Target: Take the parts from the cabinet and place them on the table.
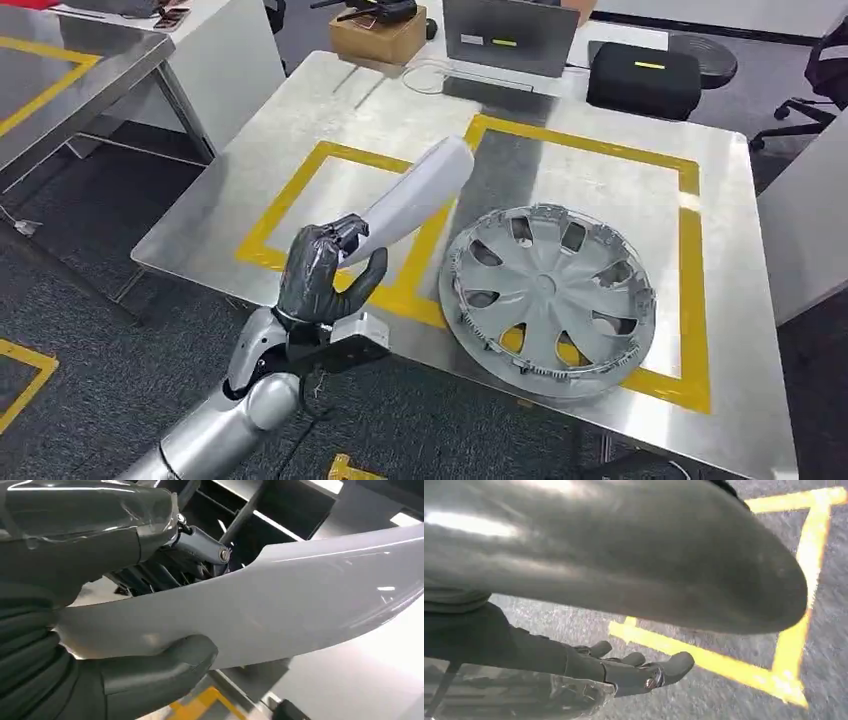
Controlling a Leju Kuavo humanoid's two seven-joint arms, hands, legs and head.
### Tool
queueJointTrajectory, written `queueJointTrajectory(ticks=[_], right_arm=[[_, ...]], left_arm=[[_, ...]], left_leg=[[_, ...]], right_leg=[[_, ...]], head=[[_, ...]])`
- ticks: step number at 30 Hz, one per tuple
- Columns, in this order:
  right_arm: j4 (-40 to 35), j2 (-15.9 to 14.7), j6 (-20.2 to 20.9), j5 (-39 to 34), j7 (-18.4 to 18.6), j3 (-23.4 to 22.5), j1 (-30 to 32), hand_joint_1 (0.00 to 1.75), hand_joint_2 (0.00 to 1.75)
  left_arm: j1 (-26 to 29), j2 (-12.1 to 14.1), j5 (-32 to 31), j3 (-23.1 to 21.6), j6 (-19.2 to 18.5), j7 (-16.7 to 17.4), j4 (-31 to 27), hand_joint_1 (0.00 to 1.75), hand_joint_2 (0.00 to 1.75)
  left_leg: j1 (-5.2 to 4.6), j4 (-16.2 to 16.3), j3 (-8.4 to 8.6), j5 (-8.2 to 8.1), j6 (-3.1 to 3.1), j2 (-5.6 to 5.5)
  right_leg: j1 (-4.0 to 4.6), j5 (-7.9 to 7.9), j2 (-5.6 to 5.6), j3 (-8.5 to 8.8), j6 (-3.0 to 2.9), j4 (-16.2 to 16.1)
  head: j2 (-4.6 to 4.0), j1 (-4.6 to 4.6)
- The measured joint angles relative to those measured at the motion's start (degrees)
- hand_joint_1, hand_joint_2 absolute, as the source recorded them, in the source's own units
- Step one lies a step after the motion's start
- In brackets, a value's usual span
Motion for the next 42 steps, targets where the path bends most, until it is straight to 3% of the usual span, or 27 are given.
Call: queueJointTrajectory(ticks=[2,4,6,8,10,12,14,17,18,20,22,23,24,25,27,28,29,32,33,34,36,37,38,39,40,41,42], right_arm=[[0.26,0.44,0.28,-0.37,0.04,0.00,0.27,0.00,0.00],[0.41,0.41,0.50,-0.61,0.11,0.00,0.30,0.00,0.00],[0.55,0.41,0.74,-0.81,0.22,0.00,0.32,0.00,0.00],[0.72,0.46,0.83,-0.94,0.28,0.00,0.57,0.00,0.00],[0.81,0.44,0.92,-1.03,0.52,0.00,0.78,0.00,0.00],[0.83,0.37,0.98,-1.07,0.68,0.00,0.74,0.00,0.00],[0.83,0.46,1.11,-1.20,0.94,0.07,0.69,0.00,0.00],[0.87,0.57,1.20,-1.38,1.18,0.13,0.87,0.00,0.00],[0.90,0.68,1.27,-1.44,1.29,0.15,0.88,0.00,0.00],[0.90,0.76,1.38,-1.53,1.46,0.17,0.84,0.00,0.00],[0.90,0.92,1.42,-1.59,1.68,0.24,0.91,0.00,0.00],[0.92,0.94,1.42,-1.62,1.77,0.24,0.94,0.00,0.00],[0.98,0.94,1.42,-1.64,1.84,0.24,0.95,0.00,0.00],[1.00,0.96,1.42,-1.64,1.92,0.24,0.94,0.00,0.00],[1.00,1.11,1.42,-1.62,1.95,0.24,0.90,0.00,0.00],[1.00,1.33,1.44,-1.64,1.95,0.26,0.87,0.00,0.00],[1.03,1.31,1.44,-1.62,1.95,0.26,0.80,0.00,0.00],[1.03,1.53,1.46,-1.75,2.14,0.37,0.92,0.00,0.00],[1.05,1.51,1.46,-1.88,2.27,0.42,0.91,0.00,0.00],[1.07,1.31,1.46,-1.92,2.29,0.46,0.93,0.00,0.00],[1.09,1.22,1.42,-1.99,2.45,0.55,0.88,0.00,0.00],[1.14,1.18,1.40,-1.99,2.51,0.59,0.91,0.00,0.00],[1.18,1.14,1.38,-2.01,2.65,0.63,0.96,0.00,0.00],[1.22,1.14,1.38,-2.03,2.73,0.68,1.04,0.00,0.00],[1.27,1.11,1.38,-2.03,2.82,0.70,1.10,0.00,0.00],[1.27,1.09,1.38,-2.03,2.89,0.72,1.10,0.00,0.00],[1.27,1.03,1.38,-2.05,2.88,0.74,1.06,0.00,0.00]], left_arm=[[-1.73,-0.80,-4.18,-0.04,1.05,2.83,3.41,1.75,1.75],[-4.37,-1.98,-8.05,-0.13,1.20,5.67,8.22,1.75,1.75],[-6.88,-2.97,-11.48,-0.33,0.65,8.88,13.60,1.75,1.75],[-8.61,-3.63,-13.61,-0.48,-0.66,11.78,19.33,1.75,1.75],[-10.39,-4.37,-14.90,-0.63,-1.73,13.38,24.40,1.75,1.75],[-12.86,-5.25,-16.70,-0.83,-2.87,15.34,29.31,1.75,1.75],[-14.95,-5.61,-18.02,-1.02,-4.50,17.13,33.14,1.75,1.75],[-17.39,-6.19,-19.78,-1.40,-7.37,19.83,38.10,1.75,1.75],[-18.12,-6.21,-20.32,-1.62,-8.36,20.85,39.52,1.75,1.75],[-19.60,-6.32,-20.91,-1.95,-9.64,22.32,42.10,1.75,1.75],[-20.36,-6.45,-20.93,-2.10,-10.43,23.27,44.36,1.75,1.75],[-20.41,-6.47,-20.91,-2.16,-10.58,23.54,45.22,1.75,1.75],[-20.45,-6.47,-20.91,-2.23,-10.67,23.60,46.01,1.75,1.75],[-20.56,-6.51,-20.91,-2.32,-10.69,23.62,46.49,1.75,1.75],[-21.29,-6.64,-20.91,-2.56,-10.69,23.63,47.23,1.75,1.75],[-21.88,-6.69,-20.91,-2.69,-10.69,23.62,47.64,1.75,1.75],[-22.41,-6.77,-20.91,-2.78,-10.69,23.62,48.02,1.75,1.75],[-22.87,-6.93,-20.96,-2.89,-10.67,24.19,48.98,1.75,1.75],[-23.05,-7.02,-20.96,-2.95,-10.60,24.43,49.19,1.75,1.75],[-23.32,-7.15,-20.96,-2.97,-10.41,24.54,49.41,1.75,1.75],[-23.85,-7.43,-20.91,-2.97,-9.81,24.52,49.85,1.75,1.75],[-23.80,-7.45,-20.87,-2.97,-9.49,24.52,50.05,0.00,1.75],[-23.69,-7.45,-20.74,-2.97,-8.98,24.43,50.40,0.00,1.75],[-23.57,-7.45,-20.61,-2.97,-8.41,24.24,50.66,0.00,1.75],[-23.51,-7.41,-20.30,-2.95,-7.61,23.91,50.85,0.00,1.75],[-23.52,-7.41,-20.17,-2.91,-7.02,23.51,50.96,0.00,0.00],[-23.55,-7.39,-19.73,-2.73,-6.67,22.94,51.07,0.00,0.00]], left_leg=[[-0.15,-0.77,0.10,0.56,0.63,0.02],[0.39,-2.13,0.86,1.71,1.38,0.39],[0.24,-2.11,0.50,1.82,1.45,0.49],[0.03,-1.98,0.28,1.86,1.47,0.69],[0.02,-1.63,0.19,1.80,1.39,0.76],[0.04,-0.75,-0.02,1.34,0.78,0.73],[-0.47,0.02,-0.57,1.00,0.32,0.77],[-0.22,0.02,-0.76,1.05,-0.09,0.93],[0.01,0.46,-1.16,0.50,-0.58,0.82],[0.29,6.01,-3.58,-3.08,-1.36,0.58],[0.56,15.97,-8.16,-7.11,-1.90,0.55],[0.63,18.72,-9.54,-7.60,-1.98,0.55],[0.71,18.44,-9.58,-6.65,-1.89,0.55],[0.76,15.52,-8.33,-4.65,-1.72,0.55],[0.75,4.88,-3.19,0.68,-0.96,0.45],[0.64,1.07,-1.42,1.13,-0.54,0.19],[0.24,0.39,-1.12,0.79,-0.40,0.23],[-0.18,0.16,-1.28,0.81,0.16,0.28],[0.23,-1.11,-0.38,1.63,0.64,0.35],[0.32,-1.62,-0.18,2.02,0.77,0.55],[0.33,-1.71,-0.47,2.29,1.22,0.50],[0.24,-1.70,-0.51,2.28,1.23,0.51],[0.17,-1.62,-0.61,2.28,1.23,0.52],[0.13,-1.53,-0.65,2.27,1.22,0.52],[0.13,-1.40,-0.67,2.23,1.16,0.49],[0.15,-1.22,-0.69,2.12,1.02,0.42],[0.18,-0.91,-0.69,1.94,0.80,0.33]], right_leg=[[0.12,0.37,-0.02,0.05,0.64,-0.46],[0.14,-1.52,-0.22,-1.67,0.27,2.64],[0.08,-5.18,-0.21,-6.01,-0.32,11.60],[0.07,-7.04,-0.22,-9.33,0.07,18.38],[-0.08,-4.61,-0.30,-6.91,1.28,13.55],[-0.22,-0.20,-0.91,-0.78,2.27,1.27],[0.06,-0.21,-0.80,-0.40,0.94,0.24],[0.31,-0.02,-0.61,-0.65,0.15,0.48],[-0.33,0.17,-0.53,-0.56,-0.26,0.32],[-0.30,0.13,-0.43,-0.58,-0.80,0.32],[-0.21,0.16,-0.40,-0.64,-1.01,0.35],[-0.19,0.16,-0.34,-0.64,-1.01,0.37],[-0.19,0.16,-0.21,-0.61,-1.01,0.39],[-0.17,0.16,-0.10,-0.58,-1.01,0.39],[-0.04,0.16,0.03,-0.39,-0.99,0.38],[-0.08,0.19,0.02,-0.44,-0.94,0.31],[0.49,0.34,0.02,-0.77,-0.68,0.39],[0.10,0.75,0.01,-0.89,0.00,0.00],[0.45,0.61,0.00,-1.08,0.48,-0.03],[0.23,-0.05,-0.27,-1.80,0.39,1.07],[0.23,-3.77,-0.26,-5.36,-0.51,8.88],[0.20,-5.44,-0.26,-7.50,-0.68,13.55],[0.22,-6.53,-0.26,-9.37,-0.53,17.51],[0.16,-6.34,-0.28,-9.68,-0.12,18.06],[0.05,-5.24,-0.29,-8.44,0.48,15.80],[-0.08,-3.44,-0.35,-6.17,1.16,11.37],[-0.23,-1.31,-0.50,-3.13,1.78,5.53]], head=[[0.00,0.00],[0.00,0.20],[0.00,0.24],[0.00,0.26],[0.00,0.24],[0.00,0.26],[0.00,0.15],[0.00,0.17],[0.00,0.22],[0.00,-0.09],[0.00,-0.07],[0.00,-0.06],[0.00,-0.07],[0.00,-0.07],[0.00,-0.07],[0.00,0.02],[0.00,0.04],[0.00,-0.04],[0.00,0.00],[0.00,0.08],[0.00,0.33],[0.00,0.26],[0.00,0.33],[0.00,0.28],[0.00,0.31],[0.00,0.31],[0.00,0.31]])
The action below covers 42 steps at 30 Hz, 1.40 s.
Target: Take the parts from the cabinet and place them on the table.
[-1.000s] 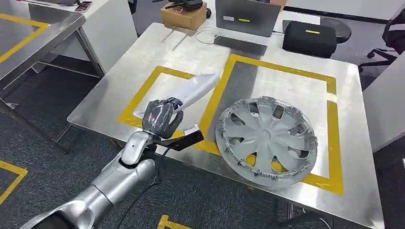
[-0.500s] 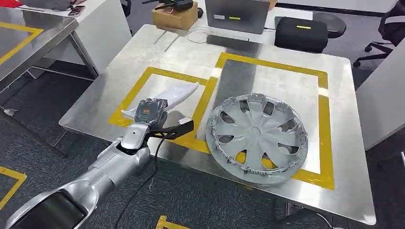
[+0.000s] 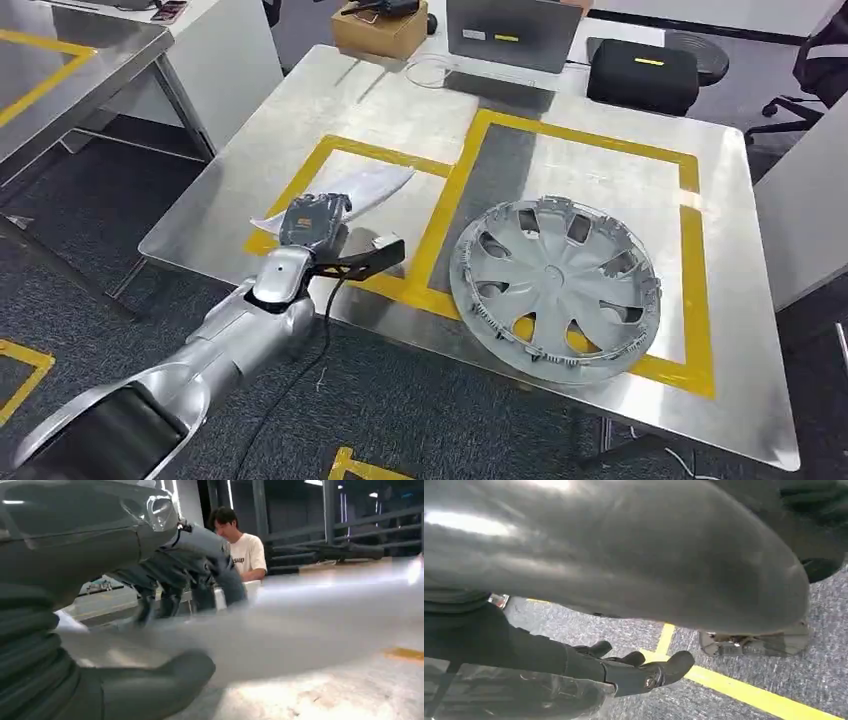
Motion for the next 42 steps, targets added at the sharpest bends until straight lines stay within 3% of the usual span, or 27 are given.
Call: queueJointTrajectory(ticks=[1,3,6,8,9,11,13,14,15,17,18,21,22,23,24,26,28,29,30,32,33,35,37,38,39,40,42], right_arm=[[0.00,-0.04,0.00,0.00,0.00,0.02,-0.03,0.00,0.00],[0.00,0.09,0.09,-0.11,0.00,0.28,-0.19,0.00,0.00],[0.02,0.02,0.20,-0.31,0.02,0.61,-0.04,0.00,0.00],[0.04,0.00,0.39,-0.48,-0.02,0.94,-0.01,0.00,0.00],[0.02,0.00,0.50,-0.50,-0.07,1.00,-0.07,0.00,0.00],[0.02,0.04,0.59,-0.57,-0.11,1.16,-0.13,0.00,0.00],[0.04,-0.04,0.59,-0.74,-0.13,1.29,-0.08,0.00,0.00],[0.07,-0.07,0.59,-0.85,-0.13,1.33,-0.08,0.00,0.00],[0.07,-0.07,0.59,-0.85,-0.13,1.33,-0.09,0.00,0.00],[0.07,0.04,0.59,-0.87,-0.26,1.38,-0.12,0.00,0.00],[0.07,0.22,0.61,-0.87,-0.31,1.38,-0.16,0.00,0.00],[0.09,0.31,0.66,-1.00,-0.46,1.44,-0.11,0.00,0.00],[0.09,0.33,0.66,-1.03,-0.46,1.46,-0.12,0.00,0.00],[0.09,0.24,0.68,-1.09,-0.52,1.49,-0.12,0.00,0.00],[0.09,0.09,0.70,-1.25,-0.63,1.51,-0.13,0.00,0.00],[0.11,0.00,0.81,-1.68,-0.63,1.71,-0.19,0.00,0.00],[0.13,-0.24,1.03,-2.41,-0.68,1.75,-0.08,0.00,0.00],[0.20,-0.33,1.14,-2.71,-0.77,1.75,-0.06,0.00,0.00],[0.26,-0.39,1.18,-2.93,-0.90,1.77,-0.10,0.00,0.00],[0.31,-0.68,1.25,-3.10,-1.36,1.90,-0.15,0.00,0.00],[0.33,-0.74,1.31,-3.19,-1.70,2.03,-0.15,0.00,0.00],[0.42,-0.76,1.38,-3.23,-2.08,2.43,-0.10,0.00,0.00],[0.50,-0.89,1.53,-3.28,-2.42,2.62,0.04,0.00,0.00],[0.52,-0.92,1.60,-3.43,-2.69,2.73,0.06,0.00,0.00],[0.55,-0.96,1.68,-3.52,-2.97,2.75,0.05,0.00,0.00],[0.55,-0.96,1.79,-3.65,-3.13,2.75,0.01,0.00,0.00],[0.57,-0.94,1.95,-3.91,-3.56,2.78,-0.01,0.00,0.00]], left_arm=[[0.01,0.00,0.37,0.22,0.07,-0.52,0.11,0.00,0.00],[0.04,0.07,1.62,0.98,0.63,-1.68,0.37,0.00,0.00],[0.18,0.22,3.23,1.83,1.33,-3.08,0.65,0.00,0.00],[0.41,0.41,4.87,3.17,2.09,-4.54,0.68,0.00,0.00],[0.46,0.57,5.17,3.80,2.38,-5.11,0.68,0.00,0.00],[0.90,0.85,6.00,4.67,3.01,-6.20,0.76,0.00,0.00],[1.88,1.03,6.84,5.53,3.34,-7.30,0.76,0.00,0.00],[2.23,1.09,7.15,5.86,3.39,-7.60,0.76,0.00,0.00],[2.32,1.25,7.23,6.08,3.41,-7.74,0.76,0.00,0.00],[2.11,1.31,7.28,6.77,3.58,-7.93,0.74,0.00,0.00],[2.00,1.36,7.28,6.91,3.63,-7.98,0.74,0.00,0.00],[2.28,1.42,8.00,7.21,4.09,-9.26,0.74,0.00,0.00],[2.30,1.51,8.54,7.52,4.26,-10.11,0.61,0.00,0.00],[2.50,1.42,9.46,7.95,4.46,-11.57,0.22,0.00,0.00],[2.53,1.40,10.67,8.42,4.59,-13.67,-0.16,0.00,0.00],[3.69,1.05,14.04,9.29,3.69,-18.56,-1.25,0.00,0.00],[6.77,0.61,20.47,10.36,0.14,-24.01,-4.05,0.00,0.00],[8.67,0.33,24.88,10.79,-2.56,-26.17,-6.35,0.00,0.00],[10.98,0.09,31.28,11.02,-6.53,-27.83,-9.48,0.00,0.00],[15.95,0.09,47.17,10.91,-15.78,-28.74,-18.55,0.00,0.00],[18.38,0.46,54.76,10.36,-19.53,-28.74,-23.66,0.00,0.00],[22.70,2.08,65.57,8.42,-23.97,-28.93,-33.55,0.00,0.00],[25.36,4.12,72.46,6.41,-27.20,-30.07,-41.22,0.00,0.00],[26.49,5.39,75.35,5.34,-29.22,-30.81,-45.16,0.00,0.00],[27.15,6.25,77.07,4.65,-30.56,-31.25,-47.86,0.00,0.00],[27.82,7.19,78.73,3.91,-32.03,-31.38,-50.54,0.00,0.00],[29.51,8.94,81.38,2.82,-33.99,-31.36,-54.78,0.00,0.00]], left_leg=[[-0.06,0.47,-0.11,-0.31,-0.39,-0.02],[-0.51,1.05,-0.87,-0.51,-0.81,-0.08],[-0.31,0.99,-0.82,-0.41,-1.05,-0.02],[0.03,2.04,-1.48,-1.44,-1.70,-0.07],[0.15,4.69,-2.56,-3.20,-2.16,-0.07],[0.41,14.45,-7.12,-7.70,-2.80,-0.05],[0.56,19.85,-9.88,-8.79,-2.95,-0.04],[0.64,18.55,-9.41,-7.47,-2.81,-0.04],[0.65,14.65,-7.61,-5.12,-2.49,-0.05],[0.46,3.60,-1.97,-0.15,-1.35,-0.15],[0.20,1.77,-0.88,-1.11,-0.91,-0.16],[-0.44,1.42,-1.19,-0.92,-0.68,-0.07],[-0.44,0.90,-1.04,-0.61,-0.32,-0.07],[0.44,-0.41,0.03,0.20,0.01,0.13],[0.19,-0.87,0.20,0.49,0.35,0.17],[0.09,-0.84,0.07,0.65,0.59,0.16],[-0.07,-0.81,0.05,0.62,0.58,0.18],[-0.07,-0.79,0.05,0.60,0.57,0.16],[-0.07,-0.69,0.06,0.54,0.50,0.08],[-0.06,-0.15,0.05,0.13,0.08,-0.04],[-0.24,0.15,-0.21,-0.16,-0.26,-0.03],[-0.62,0.55,-0.46,-0.42,-0.67,0.00],[-0.41,0.59,-0.43,-0.49,-0.91,0.00],[-0.12,1.13,-0.83,-1.07,-1.36,-0.08],[-0.08,2.68,-1.44,-2.41,-1.82,-0.07],[0.09,6.48,-2.99,-4.77,-2.24,-0.07],[0.38,16.30,-7.46,-9.08,-2.85,-0.06]], right_leg=[[-0.10,0.92,-0.35,2.34,0.06,-4.92],[0.19,0.88,-0.14,2.43,-1.08,-4.65],[0.50,0.88,-0.04,2.30,-1.32,-4.64],[-0.21,1.10,0.04,2.52,-1.81,-4.93],[-0.22,1.10,0.05,2.57,-2.06,-4.92],[-0.11,1.08,0.05,2.51,-2.59,-4.90],[-0.04,1.08,0.09,2.53,-2.59,-4.88],[0.01,1.07,0.22,2.58,-2.59,-4.88],[0.09,1.07,0.31,2.65,-2.59,-4.88],[0.26,1.06,0.41,2.90,-2.57,-4.93],[0.27,1.11,0.40,2.77,-2.49,-4.98],[0.30,1.30,0.33,2.51,-1.81,-5.14],[0.42,1.49,0.34,2.63,-1.43,-5.40],[0.43,1.10,0.24,2.09,-1.35,-4.97],[0.62,-0.20,0.20,1.33,-1.57,-3.02],[0.46,-3.91,0.19,-2.72,-2.13,5.97],[0.45,-5.78,0.18,-6.00,-1.77,12.80],[0.41,-5.15,0.17,-5.84,-1.29,12.15],[0.33,-3.56,0.17,-4.07,-0.54,8.52],[0.08,0.34,-0.03,1.59,0.51,-2.71],[0.16,0.48,-0.19,2.75,0.00,-5.44],[0.35,0.90,-0.03,3.03,-0.94,-5.42],[0.53,0.88,0.00,3.00,-1.46,-5.47],[-0.23,1.08,0.01,3.13,-1.86,-5.65],[-0.18,0.99,0.01,3.22,-2.11,-5.65],[-0.16,1.05,-0.05,3.26,-2.60,-5.65],[-0.08,1.02,-0.06,3.20,-2.66,-5.64]], head=[[0.00,0.02],[0.00,-0.18],[0.00,-0.11],[0.00,-0.13],[0.00,-0.35],[0.00,-0.33],[0.00,-0.33],[0.00,-0.33],[0.00,-0.35],[0.00,-0.33],[0.00,-0.17],[0.00,-0.28],[0.00,-0.28],[0.00,-0.28],[-0.02,-0.15],[0.00,0.00],[0.00,0.00],[0.00,-0.02],[0.00,0.00],[0.00,0.00],[0.00,0.00],[0.00,-0.13],[0.00,-0.13],[0.00,-0.13],[0.00,-0.20],[0.00,-0.33],[0.00,-0.31]])
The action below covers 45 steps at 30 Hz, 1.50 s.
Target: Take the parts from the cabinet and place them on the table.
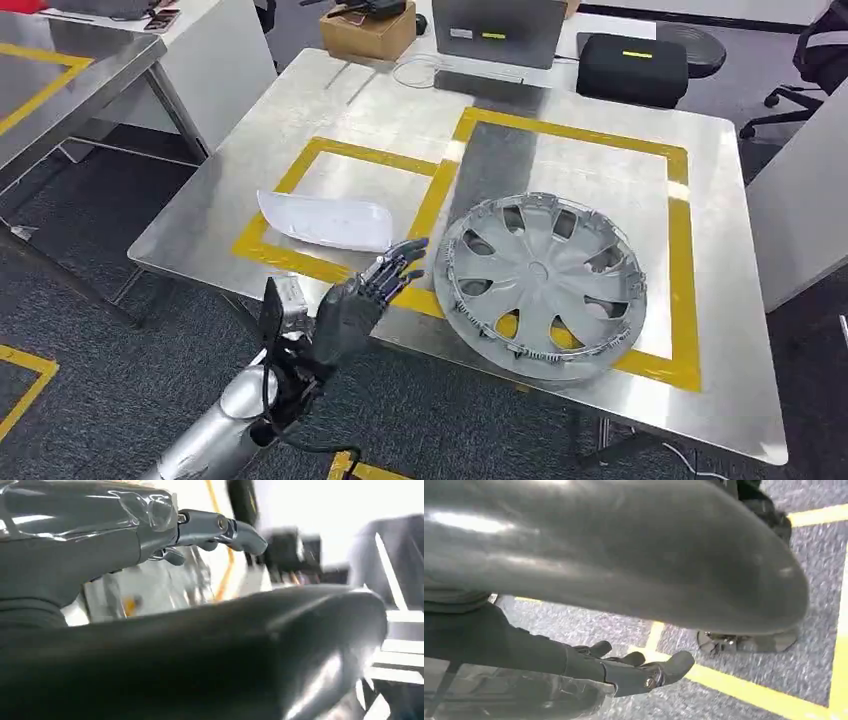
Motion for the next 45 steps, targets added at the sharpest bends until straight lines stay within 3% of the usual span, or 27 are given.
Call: queueJointTrajectory(ticks=[2,4,6,7,11,13,14,16,17,18,20,21,22,25,26,27,28,30,31,33,34,36,37,38,41,42,45], right_arm=[[0.02,-0.09,0.02,-0.09,-0.17,0.00,0.10,0.00,0.00],[0.04,-0.13,0.04,-0.09,-0.28,0.02,0.11,0.00,0.00],[0.07,0.04,0.04,-0.09,-0.48,0.11,0.05,0.00,0.00],[0.07,0.09,0.04,-0.02,-0.63,0.17,-0.03,0.00,0.00],[0.07,0.22,-0.18,0.55,-1.03,0.92,0.00,0.00,0.00],[0.11,0.07,-0.31,0.90,-1.09,1.31,-0.06,0.00,0.00],[0.11,0.04,-0.35,0.98,-1.09,1.42,-0.05,0.00,0.00],[0.18,-0.04,-0.39,1.03,-1.11,1.51,-0.05,0.00,0.00],[0.20,-0.07,-0.39,1.07,-1.09,1.57,-0.03,0.00,0.00],[0.20,-0.13,-0.42,1.25,-1.09,1.72,-0.04,0.00,0.00],[0.20,-0.31,-0.46,1.79,-1.09,2.23,-0.19,0.00,0.00],[0.20,-0.39,-0.50,2.14,-1.09,2.51,-0.37,0.00,0.00],[0.20,-0.42,-0.61,2.53,-1.07,2.79,-0.56,0.00,0.00],[0.20,-0.50,-1.15,3.41,-1.18,3.85,-0.63,0.00,0.00],[0.20,-0.46,-1.81,3.41,-1.31,4.04,-0.59,0.00,0.00],[0.22,-0.35,-2.54,3.41,-1.44,4.13,-0.80,0.00,0.00],[0.22,-0.33,-2.88,3.39,-1.49,4.20,-0.97,0.00,0.00],[0.20,-0.17,-3.21,3.41,-1.55,4.31,-1.13,0.00,0.00],[0.22,-0.15,-3.28,3.41,-1.55,4.33,-1.18,0.00,0.00],[0.22,-0.17,-3.45,3.39,-1.55,4.41,-1.18,0.00,0.00],[0.22,-0.20,-3.54,3.39,-1.55,4.42,-1.20,0.00,0.00],[0.20,-0.15,-3.74,3.34,-1.73,4.50,-1.31,0.00,0.00],[0.15,-0.09,-3.82,3.32,-1.86,4.55,-1.40,0.00,0.00],[0.13,-0.13,-3.94,3.30,-1.97,4.59,-1.51,0.00,0.00],[0.13,-0.33,-4.85,2.73,-1.99,4.59,-1.71,0.00,0.00],[0.15,-0.61,-5.16,2.38,-1.99,4.59,-1.66,0.00,0.00],[0.18,-1.25,-5.81,1.92,-1.86,4.52,-1.58,0.00,0.00]], left_arm=[[1.48,1.22,0.94,-0.72,-0.74,0.09,-2.97,0.00,0.00],[2.07,2.22,0.98,-1.18,-1.59,0.09,-5.23,0.00,0.00],[2.56,3.05,0.98,-1.44,-2.42,-0.06,-7.35,0.00,0.00],[2.90,3.47,0.94,-1.59,-2.64,-0.17,-8.21,0.00,0.00],[4.96,4.89,0.87,-1.75,-3.01,-0.79,-11.12,0.00,0.00],[5.82,5.33,0.70,-1.66,-3.03,-1.46,-12.40,0.00,0.00],[6.41,5.57,0.65,-1.64,-3.01,-1.55,-12.76,0.00,0.00],[7.50,6.14,0.35,-1.64,-3.01,-1.62,-13.30,0.00,0.00],[7.85,6.31,0.35,-1.66,-3.01,-1.64,-13.43,0.00,0.00],[8.20,6.47,0.24,-1.60,-2.95,-1.79,-13.65,0.00,0.00],[8.90,6.82,-0.44,-1.24,-2.31,-2.23,-14.42,0.00,0.00],[9.29,6.97,-0.90,-0.98,-1.72,-2.47,-14.88,0.00,0.00],[9.91,7.12,-1.38,-0.42,-0.90,-2.67,-15.44,0.00,0.00],[11.99,7.50,-2.58,0.94,1.24,-2.93,-16.67,0.00,0.00],[12.88,7.75,-2.95,1.55,1.75,-2.93,-17.08,0.00,0.00],[13.72,8.09,-3.42,2.10,2.17,-2.93,-17.39,0.00,0.00],[14.46,8.19,-3.89,2.64,2.58,-2.91,-17.67,0.00,0.00],[15.47,8.59,-4.09,3.32,2.74,-2.93,-18.02,0.00,0.00],[15.86,8.68,-4.16,3.59,2.76,-2.91,-18.07,0.00,0.00],[16.38,8.80,-4.26,3.96,2.76,-2.91,-18.09,0.00,0.00],[16.48,8.83,-4.44,4.07,2.74,-2.91,-18.11,0.00,0.00],[16.50,8.87,-4.53,4.22,2.74,-2.84,-18.28,0.00,0.00],[16.49,8.85,-4.79,4.56,2.71,-2.58,-18.57,0.00,0.00],[16.63,8.78,-5.19,4.88,2.65,-2.43,-18.64,0.00,0.00],[16.73,8.54,-7.36,5.62,2.82,-2.01,-18.59,0.00,0.00],[16.70,8.42,-8.42,5.73,3.17,-2.01,-18.42,0.00,0.00],[16.65,7.47,-10.56,5.95,4.40,-1.70,-17.04,0.00,0.00]], left_leg=[[0.20,3.18,-1.40,-0.23,-0.04,0.00],[0.28,-4.17,2.51,3.64,0.37,0.00],[0.13,-14.85,8.51,7.01,1.39,-0.14],[-0.23,-15.34,8.79,6.86,1.48,-0.06],[-0.59,-16.50,8.32,8.16,2.67,0.08],[-0.19,-17.34,8.47,9.53,3.88,0.41],[-0.31,-17.32,7.89,9.89,3.74,0.42],[-0.62,-17.17,6.68,10.64,3.85,0.49],[-0.71,-17.07,6.04,11.02,3.83,0.49],[-0.76,-16.89,5.37,11.40,3.77,0.46],[-0.78,-16.36,4.06,12.15,3.40,0.31],[-0.79,-16.03,3.66,12.49,3.11,0.28],[-1.00,-15.94,3.23,12.82,2.75,0.28],[-0.75,-16.03,3.33,13.89,1.74,0.39],[-0.87,-16.14,3.09,14.38,1.36,0.31],[-0.57,-15.45,2.39,13.22,1.08,0.11],[-0.45,-13.26,1.60,9.43,0.53,0.08],[-0.02,-4.73,-0.47,2.31,-0.42,0.05],[0.10,-0.59,-1.23,0.40,-0.70,0.05],[0.39,2.08,0.09,1.45,-0.86,0.05],[0.46,-0.63,2.71,3.28,-0.76,0.05],[0.41,-11.12,10.74,5.45,-0.04,-0.03],[0.19,-16.24,13.92,3.49,0.52,-0.10],[-0.10,-17.43,14.83,3.43,0.78,-0.08],[-0.84,-17.62,13.43,4.85,2.42,-0.03],[-0.06,-18.70,13.24,6.30,3.03,0.21],[-0.35,-18.82,10.53,8.59,3.81,0.30]], right_leg=[[0.05,0.04,0.01,0.02,0.02,0.07],[0.14,0.09,0.04,0.17,0.09,0.10],[0.15,0.15,0.12,0.40,0.20,0.08],[0.82,0.32,0.12,0.27,0.50,0.14],[0.87,1.09,0.12,0.21,1.86,-0.34],[0.74,-2.91,0.01,-2.02,0.80,3.75],[0.74,-5.45,-0.02,-3.61,0.37,8.29],[0.68,-8.99,-0.03,-6.33,0.27,16.71],[0.68,-9.28,-0.04,-6.20,0.69,17.80],[0.69,-8.68,-0.04,-4.48,1.16,15.88],[0.69,-5.74,-0.07,2.57,2.15,5.26],[0.69,-5.32,-0.10,6.10,2.05,0.09],[1.20,-5.53,0.01,6.83,1.31,-0.66],[1.51,-4.41,0.17,5.56,0.46,-0.56],[1.08,-3.75,0.10,5.16,-0.16,-0.89],[0.58,-3.01,-0.18,4.57,-0.57,-0.95],[0.57,-2.35,-0.18,3.78,-1.22,-0.94],[0.62,-1.06,-0.22,2.68,-1.34,-0.82],[0.66,-0.47,-0.27,1.85,-1.29,-0.79],[0.68,0.72,-0.29,0.30,-1.03,-0.69],[0.69,1.20,-0.29,-0.41,-0.79,-0.66],[0.75,2.28,-0.20,-1.35,-0.46,-0.66],[0.81,2.66,-0.16,-1.56,-0.13,-0.64],[0.98,3.20,-0.18,-1.60,0.25,-0.76],[0.61,4.87,-0.17,-1.61,1.60,-1.56],[0.52,4.42,-0.24,-2.13,1.54,-0.95],[0.56,-4.35,-0.14,-5.43,0.05,7.88]], head=[[0.00,0.00],[0.00,0.00],[0.00,0.00],[0.00,0.09],[0.00,0.00],[0.00,0.18],[0.00,0.26],[0.00,0.22],[0.00,0.22],[0.00,0.22],[0.00,0.24],[0.00,0.24],[0.00,0.13],[0.00,0.09],[0.00,0.22],[0.00,0.24],[0.00,0.11],[0.00,-0.02],[0.00,-0.04],[0.00,-0.04],[0.00,-0.07],[0.00,-0.07],[0.00,-0.07],[0.00,0.11],[0.00,-0.15],[0.00,-0.15],[0.00,0.13]])
